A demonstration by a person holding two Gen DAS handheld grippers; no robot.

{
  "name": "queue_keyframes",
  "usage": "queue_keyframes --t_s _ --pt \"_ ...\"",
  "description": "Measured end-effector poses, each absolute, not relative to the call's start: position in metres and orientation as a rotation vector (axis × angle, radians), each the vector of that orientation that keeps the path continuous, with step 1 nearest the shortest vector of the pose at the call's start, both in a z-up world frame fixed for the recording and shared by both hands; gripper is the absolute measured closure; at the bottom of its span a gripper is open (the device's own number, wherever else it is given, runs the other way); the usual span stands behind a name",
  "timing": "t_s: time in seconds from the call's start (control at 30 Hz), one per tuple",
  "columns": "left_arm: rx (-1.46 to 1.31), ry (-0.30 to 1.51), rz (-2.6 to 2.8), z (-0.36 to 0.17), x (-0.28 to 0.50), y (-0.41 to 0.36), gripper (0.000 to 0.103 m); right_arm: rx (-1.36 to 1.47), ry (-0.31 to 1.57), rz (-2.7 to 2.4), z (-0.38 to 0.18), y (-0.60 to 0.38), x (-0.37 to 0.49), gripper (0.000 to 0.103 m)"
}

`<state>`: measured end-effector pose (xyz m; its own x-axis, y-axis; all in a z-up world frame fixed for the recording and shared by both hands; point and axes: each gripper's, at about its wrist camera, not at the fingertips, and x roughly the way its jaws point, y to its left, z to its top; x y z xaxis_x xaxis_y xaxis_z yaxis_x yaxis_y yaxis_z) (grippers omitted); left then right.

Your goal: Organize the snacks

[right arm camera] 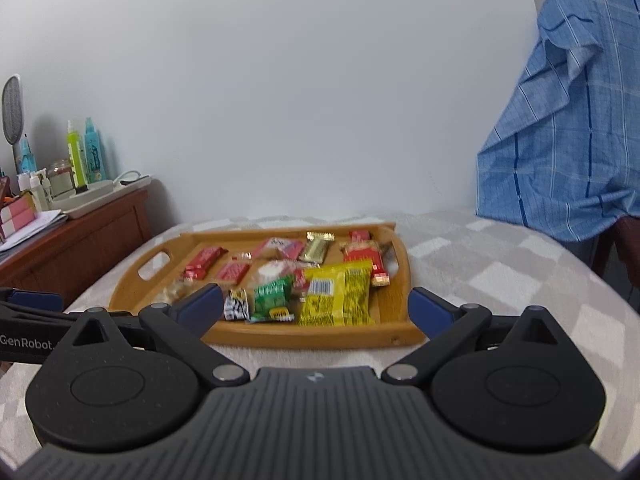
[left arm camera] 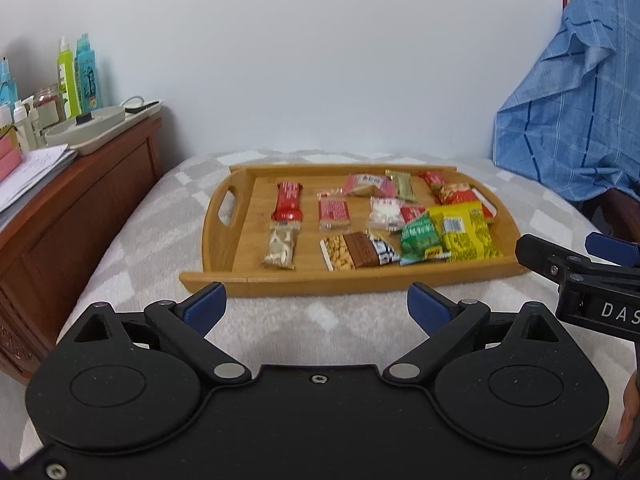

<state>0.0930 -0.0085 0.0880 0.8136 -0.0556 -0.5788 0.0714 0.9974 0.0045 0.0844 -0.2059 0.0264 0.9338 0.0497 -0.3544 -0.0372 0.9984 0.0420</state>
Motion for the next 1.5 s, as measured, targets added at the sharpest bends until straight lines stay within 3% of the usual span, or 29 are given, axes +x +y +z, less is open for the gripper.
queue_keyframes --t_s 0.67,0.87,1.5 --pt "0.029 0.728 -0.018 0.009 0.086 -0.002 0.005 -0.035 0.515 -0.07 -0.047 -0.187 0.067 0.0" --pt "0.019 0.704 -0.026 0.005 0.087 0.001 0.0 -0.088 0.523 -0.094 -0.059 -0.18 0.074 0.0" --pt "-0.016 0.707 -0.023 0.003 0.09 0.004 0.0 -0.076 0.51 -0.092 -0.064 -0.18 0.08 0.0"
